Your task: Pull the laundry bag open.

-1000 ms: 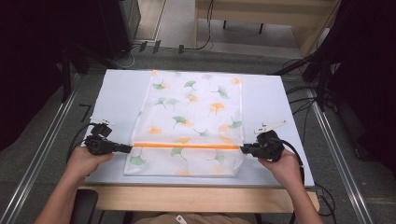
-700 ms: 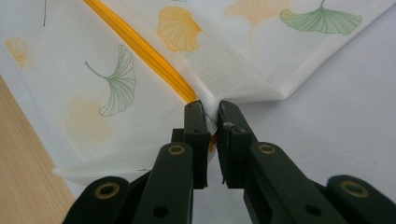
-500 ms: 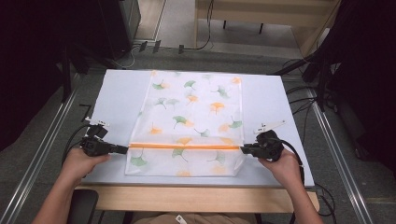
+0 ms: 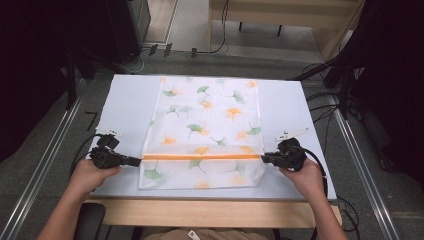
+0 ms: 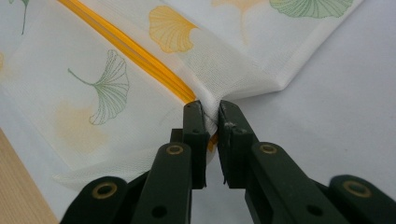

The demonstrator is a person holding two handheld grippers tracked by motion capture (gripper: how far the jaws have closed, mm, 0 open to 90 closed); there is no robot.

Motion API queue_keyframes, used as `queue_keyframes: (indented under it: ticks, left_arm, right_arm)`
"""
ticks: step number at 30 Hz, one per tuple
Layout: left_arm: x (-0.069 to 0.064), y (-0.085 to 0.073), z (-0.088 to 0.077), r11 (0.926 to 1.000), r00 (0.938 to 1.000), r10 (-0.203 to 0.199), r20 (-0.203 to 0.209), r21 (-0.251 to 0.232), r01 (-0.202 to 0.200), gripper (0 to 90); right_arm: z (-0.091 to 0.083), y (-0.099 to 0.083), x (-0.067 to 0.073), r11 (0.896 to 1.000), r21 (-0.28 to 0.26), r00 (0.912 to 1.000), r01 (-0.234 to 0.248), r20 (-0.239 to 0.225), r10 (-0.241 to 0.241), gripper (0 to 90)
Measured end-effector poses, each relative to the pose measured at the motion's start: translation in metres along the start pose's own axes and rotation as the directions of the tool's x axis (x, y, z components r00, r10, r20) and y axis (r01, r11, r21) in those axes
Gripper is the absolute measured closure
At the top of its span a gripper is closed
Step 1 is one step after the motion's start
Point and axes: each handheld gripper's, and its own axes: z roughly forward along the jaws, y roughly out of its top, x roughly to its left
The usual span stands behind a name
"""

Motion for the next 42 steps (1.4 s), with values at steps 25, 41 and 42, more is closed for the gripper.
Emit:
queue_keyframes:
  ticks: [25, 41, 42]
  left_arm:
    - [-0.005, 0.0, -0.002, 0.9953, 0.9973, 0.065, -0.034, -0.069, -0.068, 66.9]
    - [-0.001, 0.0, -0.009, 0.9806, 0.9895, 0.077, -0.122, -0.17, -0.098, 39.2]
    - [-0.001, 0.0, -0.01, 0.9794, 0.9888, 0.074, -0.129, -0.177, -0.097, 38.6]
  right_arm:
    - [-0.001, -0.001, 0.001, 0.998, -0.06, 0.9998, -0.007, -0.02, 0.006, 57.5]
    - [-0.002, -0.004, -0.004, 0.993, -0.115, 0.9999, 0.008, -0.007, -0.009, 43.9]
    - [-0.003, -0.004, -0.005, 0.992, -0.123, 1.0, 0.007, -0.004, -0.008, 42.5]
